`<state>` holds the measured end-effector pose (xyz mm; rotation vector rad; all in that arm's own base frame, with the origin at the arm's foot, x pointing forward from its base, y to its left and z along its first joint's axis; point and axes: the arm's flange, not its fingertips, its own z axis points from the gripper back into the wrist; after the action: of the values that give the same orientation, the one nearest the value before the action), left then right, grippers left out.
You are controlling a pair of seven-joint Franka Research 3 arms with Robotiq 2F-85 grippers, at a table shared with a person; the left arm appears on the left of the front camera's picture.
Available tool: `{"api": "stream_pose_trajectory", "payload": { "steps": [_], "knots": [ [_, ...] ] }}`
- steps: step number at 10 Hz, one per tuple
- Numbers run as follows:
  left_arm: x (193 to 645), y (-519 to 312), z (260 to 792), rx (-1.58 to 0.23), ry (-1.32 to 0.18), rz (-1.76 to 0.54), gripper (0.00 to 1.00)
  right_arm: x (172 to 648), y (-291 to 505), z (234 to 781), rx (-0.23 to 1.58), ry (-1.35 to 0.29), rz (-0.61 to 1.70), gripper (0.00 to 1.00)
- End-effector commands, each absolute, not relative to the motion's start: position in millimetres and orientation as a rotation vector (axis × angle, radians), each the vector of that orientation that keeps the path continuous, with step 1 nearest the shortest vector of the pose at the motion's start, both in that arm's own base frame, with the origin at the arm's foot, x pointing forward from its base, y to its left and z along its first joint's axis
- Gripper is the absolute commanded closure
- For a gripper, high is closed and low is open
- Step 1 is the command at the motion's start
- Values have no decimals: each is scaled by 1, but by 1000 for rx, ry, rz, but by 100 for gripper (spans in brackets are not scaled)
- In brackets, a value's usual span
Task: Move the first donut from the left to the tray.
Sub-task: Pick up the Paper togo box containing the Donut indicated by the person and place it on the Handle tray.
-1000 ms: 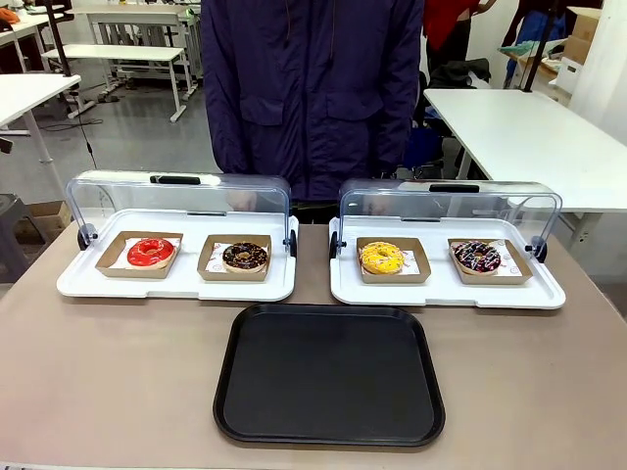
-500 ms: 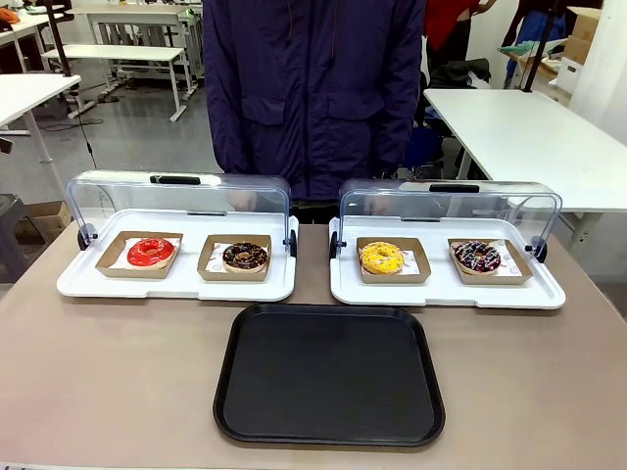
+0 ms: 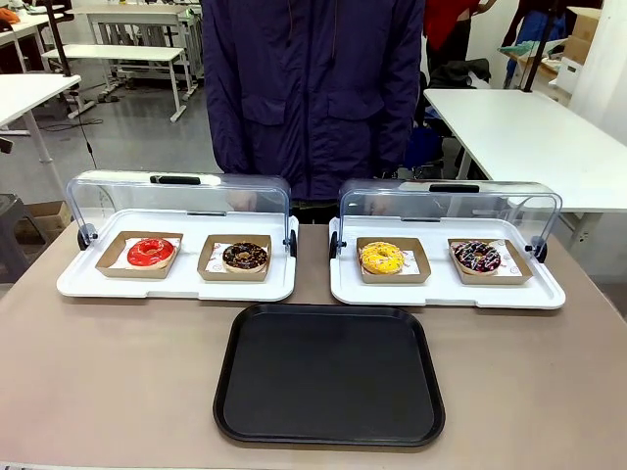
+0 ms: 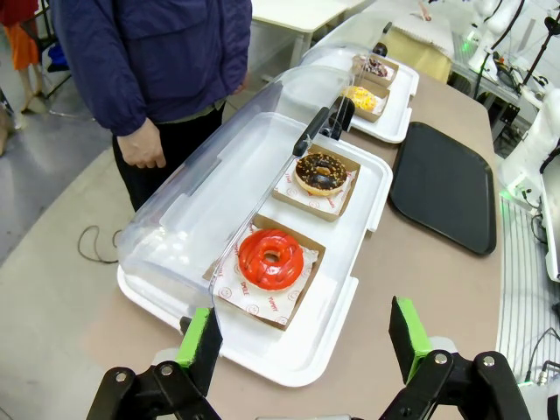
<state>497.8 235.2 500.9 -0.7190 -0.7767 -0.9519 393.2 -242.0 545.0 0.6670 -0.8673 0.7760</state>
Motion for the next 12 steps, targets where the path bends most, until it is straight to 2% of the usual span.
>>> {"api": "stream_pose_trajectory", "payload": {
  "steps": [1,12],
  "knots": [
    [497,234,502,-719,-774,-956,0,394,-243,546,671,-892,790,0],
    [497,234,502,-719,-774,-956,0,394,-243,546,671,-892,790,0]
  ]
}}
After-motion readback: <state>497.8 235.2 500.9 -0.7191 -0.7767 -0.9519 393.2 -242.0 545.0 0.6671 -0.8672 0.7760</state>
